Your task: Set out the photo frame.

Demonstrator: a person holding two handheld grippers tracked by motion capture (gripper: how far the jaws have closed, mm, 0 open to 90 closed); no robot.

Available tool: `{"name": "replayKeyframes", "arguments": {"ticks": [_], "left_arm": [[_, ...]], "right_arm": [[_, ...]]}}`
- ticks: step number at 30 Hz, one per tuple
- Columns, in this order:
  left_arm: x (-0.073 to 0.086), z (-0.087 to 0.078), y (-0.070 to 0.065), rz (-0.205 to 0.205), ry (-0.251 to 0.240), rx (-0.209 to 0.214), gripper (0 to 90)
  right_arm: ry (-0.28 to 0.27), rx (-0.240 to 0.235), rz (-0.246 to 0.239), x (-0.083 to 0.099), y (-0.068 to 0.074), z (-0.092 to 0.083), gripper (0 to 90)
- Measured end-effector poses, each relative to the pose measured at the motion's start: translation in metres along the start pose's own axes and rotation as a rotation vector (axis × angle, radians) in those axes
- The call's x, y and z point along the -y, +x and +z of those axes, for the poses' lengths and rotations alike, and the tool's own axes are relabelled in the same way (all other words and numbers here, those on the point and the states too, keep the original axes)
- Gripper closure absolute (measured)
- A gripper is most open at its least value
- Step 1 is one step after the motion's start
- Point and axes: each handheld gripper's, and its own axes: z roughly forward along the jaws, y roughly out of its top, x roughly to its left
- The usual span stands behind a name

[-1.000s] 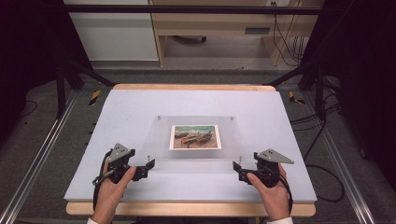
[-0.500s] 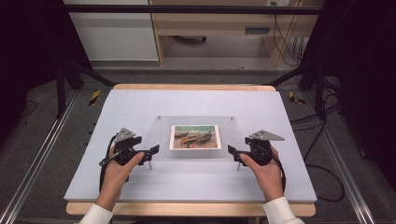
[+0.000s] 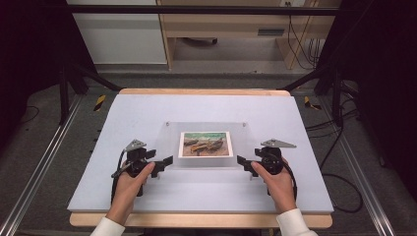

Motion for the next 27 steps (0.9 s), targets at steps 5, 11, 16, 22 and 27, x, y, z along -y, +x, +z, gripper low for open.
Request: {"name": "replayKeyframes", "arguments": {"ticks": [5,11,16,22,27], "left_arm": [[0.002,0.002,0.007,-0.068,0.003,0.04,12.9],[0.003,0.004,0.007,-0.079,0.01,0.077,12.5],[0.004,0.005,0.01,-0.089,0.012,0.095,13.0],[0.004,0.006,0.01,-0.083,0.012,0.109,13.0],[0.004,0.007,0.011,-0.085,0.012,0.116,13.2]], "right_arm": [[0.007,-0.016,0.051,0.003,-0.004,0.003,15.0],[0.007,-0.034,0.088,0.005,-0.006,0.003,15.0],[0.01,-0.046,0.1,0.006,-0.007,0.003,14.6],[0.026,-0.083,0.127,0.007,-0.011,0.001,14.5],[0.029,-0.126,0.167,0.009,-0.013,0.005,14.8]]}}
